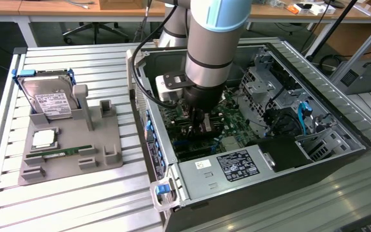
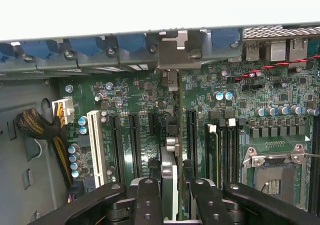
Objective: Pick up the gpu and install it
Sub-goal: 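Insert the gpu into the slot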
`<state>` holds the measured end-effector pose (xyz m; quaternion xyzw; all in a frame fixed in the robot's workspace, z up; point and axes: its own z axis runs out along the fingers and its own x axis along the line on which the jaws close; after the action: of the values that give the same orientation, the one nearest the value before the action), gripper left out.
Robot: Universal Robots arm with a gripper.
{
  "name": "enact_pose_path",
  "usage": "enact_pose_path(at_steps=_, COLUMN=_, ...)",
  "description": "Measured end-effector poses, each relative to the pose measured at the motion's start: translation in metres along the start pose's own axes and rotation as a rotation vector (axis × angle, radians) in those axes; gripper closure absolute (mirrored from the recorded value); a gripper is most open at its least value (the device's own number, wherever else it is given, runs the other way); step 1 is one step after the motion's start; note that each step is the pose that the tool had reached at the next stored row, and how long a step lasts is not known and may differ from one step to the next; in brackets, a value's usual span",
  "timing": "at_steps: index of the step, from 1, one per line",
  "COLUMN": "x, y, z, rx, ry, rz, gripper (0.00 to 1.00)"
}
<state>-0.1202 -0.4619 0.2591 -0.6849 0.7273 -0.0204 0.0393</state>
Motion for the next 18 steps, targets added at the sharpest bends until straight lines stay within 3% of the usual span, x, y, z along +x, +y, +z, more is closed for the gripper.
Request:
enact_pose_path(at_steps=6, x=-0.001, y=0.0004, z=-0.0001, rx=0.0007, ry=0.0157, rz=-0.007, gripper=0.73)
enact_pose_path(at_steps=18, x=-0.0011, y=0.0008, z=-0.0017, rx=0.0013, ry=0.0158, rz=-0.008, gripper=0.73)
